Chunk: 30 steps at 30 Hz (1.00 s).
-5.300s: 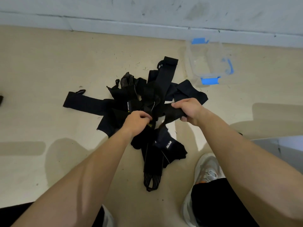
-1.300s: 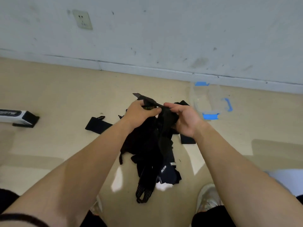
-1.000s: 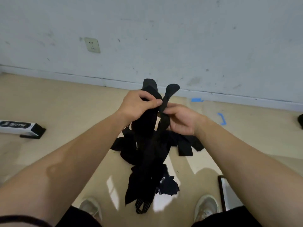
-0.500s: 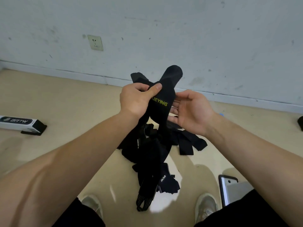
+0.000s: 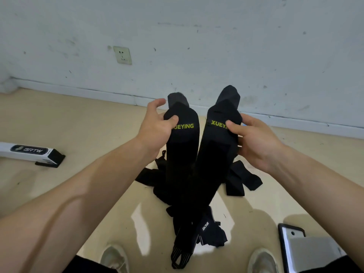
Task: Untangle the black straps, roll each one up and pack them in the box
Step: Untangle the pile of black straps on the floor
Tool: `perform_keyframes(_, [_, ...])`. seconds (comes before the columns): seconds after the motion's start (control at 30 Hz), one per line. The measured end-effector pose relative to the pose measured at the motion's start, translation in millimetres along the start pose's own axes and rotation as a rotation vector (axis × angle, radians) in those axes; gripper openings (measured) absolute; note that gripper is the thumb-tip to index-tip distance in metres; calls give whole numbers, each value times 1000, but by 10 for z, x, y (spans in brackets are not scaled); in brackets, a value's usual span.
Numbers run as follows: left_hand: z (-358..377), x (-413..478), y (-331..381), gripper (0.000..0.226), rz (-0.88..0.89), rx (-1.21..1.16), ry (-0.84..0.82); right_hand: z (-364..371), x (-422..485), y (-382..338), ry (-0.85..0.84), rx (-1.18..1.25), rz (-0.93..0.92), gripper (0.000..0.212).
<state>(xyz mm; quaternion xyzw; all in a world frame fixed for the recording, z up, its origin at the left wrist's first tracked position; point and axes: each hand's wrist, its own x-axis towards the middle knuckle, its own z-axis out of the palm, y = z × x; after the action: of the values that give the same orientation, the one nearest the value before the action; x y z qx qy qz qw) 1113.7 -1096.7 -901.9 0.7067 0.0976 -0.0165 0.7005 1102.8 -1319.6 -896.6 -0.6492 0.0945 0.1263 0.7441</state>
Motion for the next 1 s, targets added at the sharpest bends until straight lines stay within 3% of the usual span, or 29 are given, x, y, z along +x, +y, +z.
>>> perform_keyframes(0.07, [-7,22,5,50,-43,-14,-18,-1,11,-39,9,-3,-5,16])
perform_keyframes(0.13, [8,14,25,36,-86,-27,-94,2,12,-69,-6,5,-15,16])
perform_keyframes(0.37, [149,-102,66,28,-182,-158,-248,149,-58,-87,-192,-173,-72,20])
perform_keyframes(0.67, [191,-216,91,32,-163,-261,-319,276,-30,-30,-122,-105,-71,19])
perform_keyframes(1.0, [266,-332,83,30,-168,-322,-263,380,-53,67,-19,-5,21,27])
